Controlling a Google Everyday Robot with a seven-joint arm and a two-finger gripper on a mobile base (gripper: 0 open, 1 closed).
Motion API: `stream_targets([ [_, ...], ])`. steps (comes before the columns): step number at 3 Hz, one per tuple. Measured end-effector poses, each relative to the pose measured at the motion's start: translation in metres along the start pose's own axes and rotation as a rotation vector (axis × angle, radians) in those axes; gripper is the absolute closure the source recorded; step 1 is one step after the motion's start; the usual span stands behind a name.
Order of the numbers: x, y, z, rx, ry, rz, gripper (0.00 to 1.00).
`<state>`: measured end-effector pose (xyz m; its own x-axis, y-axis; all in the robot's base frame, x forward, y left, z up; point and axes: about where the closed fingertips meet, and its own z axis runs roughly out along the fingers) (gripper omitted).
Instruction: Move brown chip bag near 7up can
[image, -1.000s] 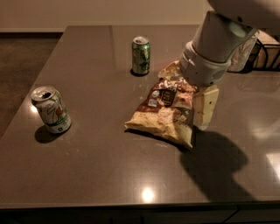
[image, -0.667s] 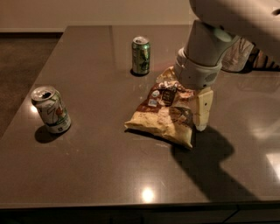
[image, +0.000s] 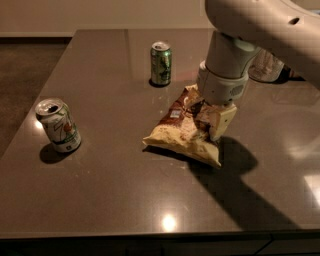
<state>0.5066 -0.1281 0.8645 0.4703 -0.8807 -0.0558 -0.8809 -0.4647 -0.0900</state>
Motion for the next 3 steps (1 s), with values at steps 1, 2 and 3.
stream_targets([
  [1, -0.013, -0.002, -0.012, 0.026, 0.001, -0.031, 0.7],
  [2, -0.046, 0.0, -0.036, 0.086, -0.024, -0.105, 0.93],
  [3, -0.091, 0.004, -0.06, 0.138, -0.079, -0.189, 1.0],
])
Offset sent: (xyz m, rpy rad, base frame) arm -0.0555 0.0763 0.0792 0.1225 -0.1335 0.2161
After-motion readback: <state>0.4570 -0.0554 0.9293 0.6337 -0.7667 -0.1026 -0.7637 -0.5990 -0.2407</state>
